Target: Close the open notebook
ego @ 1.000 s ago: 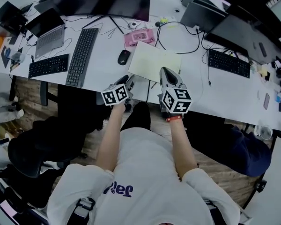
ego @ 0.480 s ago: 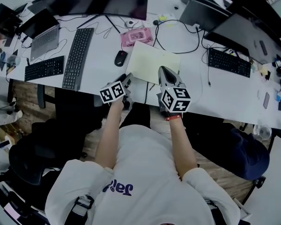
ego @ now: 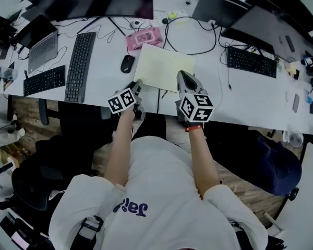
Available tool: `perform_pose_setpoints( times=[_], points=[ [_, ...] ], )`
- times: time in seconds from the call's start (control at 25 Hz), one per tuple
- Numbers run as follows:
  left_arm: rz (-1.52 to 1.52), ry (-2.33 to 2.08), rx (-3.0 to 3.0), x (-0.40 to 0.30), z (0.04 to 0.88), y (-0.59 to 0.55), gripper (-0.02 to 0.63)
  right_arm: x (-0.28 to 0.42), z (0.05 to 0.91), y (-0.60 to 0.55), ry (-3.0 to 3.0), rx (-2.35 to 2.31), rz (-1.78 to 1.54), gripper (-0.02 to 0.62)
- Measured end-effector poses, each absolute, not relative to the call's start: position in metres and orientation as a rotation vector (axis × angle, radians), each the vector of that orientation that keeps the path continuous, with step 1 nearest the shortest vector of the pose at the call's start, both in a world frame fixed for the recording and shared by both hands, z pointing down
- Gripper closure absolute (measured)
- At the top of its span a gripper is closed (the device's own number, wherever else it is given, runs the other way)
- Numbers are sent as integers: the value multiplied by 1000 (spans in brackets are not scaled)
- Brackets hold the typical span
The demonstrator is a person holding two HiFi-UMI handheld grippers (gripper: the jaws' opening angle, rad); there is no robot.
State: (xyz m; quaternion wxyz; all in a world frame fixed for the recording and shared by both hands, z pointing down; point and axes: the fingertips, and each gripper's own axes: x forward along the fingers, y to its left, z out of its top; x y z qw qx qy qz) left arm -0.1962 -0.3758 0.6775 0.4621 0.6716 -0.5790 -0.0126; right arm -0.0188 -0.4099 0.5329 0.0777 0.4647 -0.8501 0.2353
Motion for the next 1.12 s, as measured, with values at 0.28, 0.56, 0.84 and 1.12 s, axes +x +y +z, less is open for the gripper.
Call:
perform_pose_setpoints(
  times=[0.28, 0.56, 0.84, 1.12],
  points=[
    [-28, -1436, 1693, -194, 673, -374, 511, -17, 525, -403, -2571, 1402, 694, 580],
    [-3, -1469, 1742, -189, 665, -371, 516, -15, 524, -395, -2587, 1396, 694, 580],
    [34, -1497, 1792, -182, 653, -367, 523, -9, 520, -386, -2596, 1410, 691, 580],
    [108, -1490, 1873, -171, 649, -364, 529, 5, 517, -381, -2597, 1453, 702, 580]
  ],
)
